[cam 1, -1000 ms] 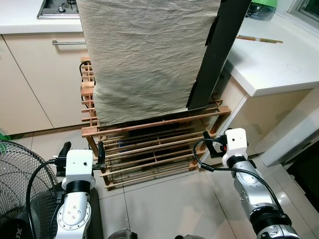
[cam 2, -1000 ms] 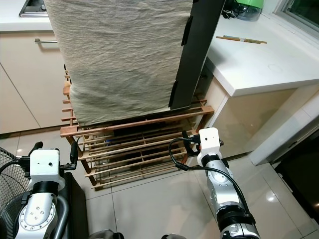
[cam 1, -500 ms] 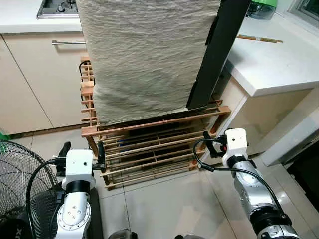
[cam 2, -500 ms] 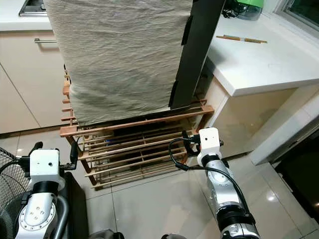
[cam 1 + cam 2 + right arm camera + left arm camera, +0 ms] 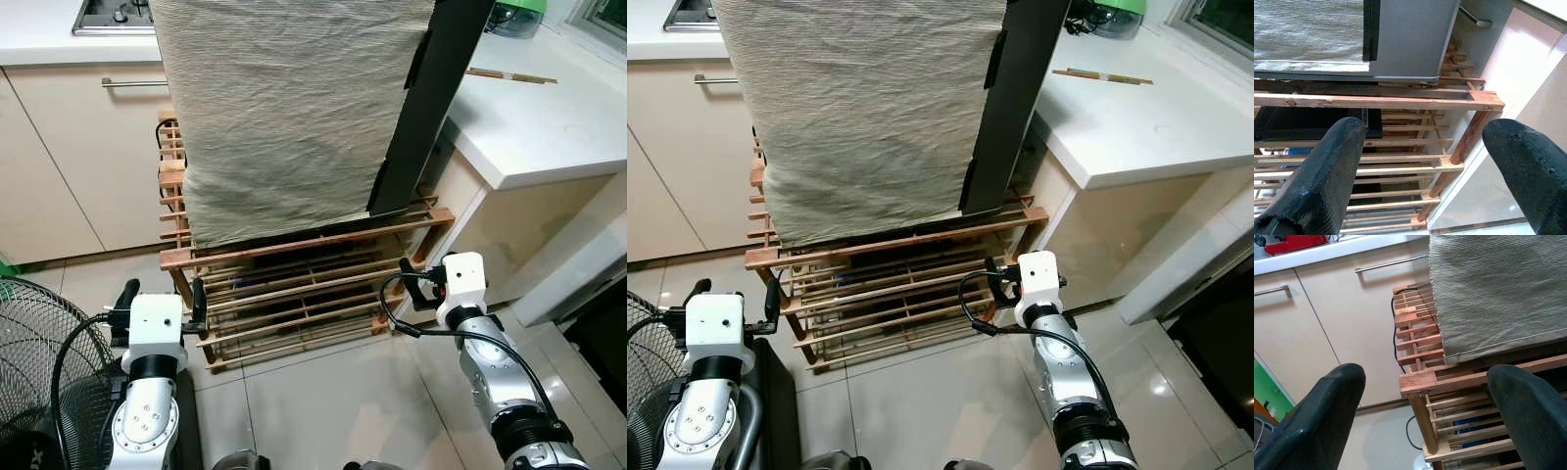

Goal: Clothes washing

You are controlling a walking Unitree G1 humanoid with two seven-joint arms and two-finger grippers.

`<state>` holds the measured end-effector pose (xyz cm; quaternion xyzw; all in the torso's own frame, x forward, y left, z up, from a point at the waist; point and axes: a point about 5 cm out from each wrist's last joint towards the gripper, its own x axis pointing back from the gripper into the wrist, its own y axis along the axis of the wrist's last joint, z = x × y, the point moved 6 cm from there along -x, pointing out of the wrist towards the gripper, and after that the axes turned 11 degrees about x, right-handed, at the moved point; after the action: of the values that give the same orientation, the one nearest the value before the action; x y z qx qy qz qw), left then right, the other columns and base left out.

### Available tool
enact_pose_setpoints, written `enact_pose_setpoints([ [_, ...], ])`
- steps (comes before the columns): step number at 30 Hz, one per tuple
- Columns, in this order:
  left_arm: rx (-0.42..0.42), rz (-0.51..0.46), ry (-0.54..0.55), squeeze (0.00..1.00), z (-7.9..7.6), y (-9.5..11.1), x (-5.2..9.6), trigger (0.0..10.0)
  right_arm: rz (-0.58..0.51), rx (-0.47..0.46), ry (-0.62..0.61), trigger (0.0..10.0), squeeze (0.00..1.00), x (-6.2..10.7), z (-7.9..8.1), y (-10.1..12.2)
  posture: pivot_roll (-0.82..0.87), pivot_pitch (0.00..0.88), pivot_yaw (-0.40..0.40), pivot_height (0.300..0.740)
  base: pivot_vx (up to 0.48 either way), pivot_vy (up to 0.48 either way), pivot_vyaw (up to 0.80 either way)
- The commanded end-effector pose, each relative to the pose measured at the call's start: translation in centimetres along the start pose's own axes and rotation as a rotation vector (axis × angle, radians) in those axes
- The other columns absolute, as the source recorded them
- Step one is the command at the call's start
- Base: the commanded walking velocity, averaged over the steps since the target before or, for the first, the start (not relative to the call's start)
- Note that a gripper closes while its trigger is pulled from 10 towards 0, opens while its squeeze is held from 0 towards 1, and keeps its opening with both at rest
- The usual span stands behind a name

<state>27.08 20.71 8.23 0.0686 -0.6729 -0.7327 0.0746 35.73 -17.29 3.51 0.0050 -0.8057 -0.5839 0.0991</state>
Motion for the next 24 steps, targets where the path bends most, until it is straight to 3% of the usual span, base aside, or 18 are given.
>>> enact_pose_setpoints([
  [1, -0.045, 0.011, -0.093, 0.00, -1.82, -0.32, -1.69, 10.0, -0.009, -0.031, -0.029, 10.0, 0.00, -0.38, -0.85, 0.66, 0.00, 0.054, -0.060, 0.740, 0.000, 0.000, 0.00],
  [24, -0.051, 0.011, -0.094, 0.00, -1.85, -0.41, -1.87, 10.0, -0.009, -0.035, -0.022, 10.0, 0.00, -0.43, -0.75, 0.61, 0.01, 0.038, -0.061, 0.740, 0.000, 0.000, 0.00],
])
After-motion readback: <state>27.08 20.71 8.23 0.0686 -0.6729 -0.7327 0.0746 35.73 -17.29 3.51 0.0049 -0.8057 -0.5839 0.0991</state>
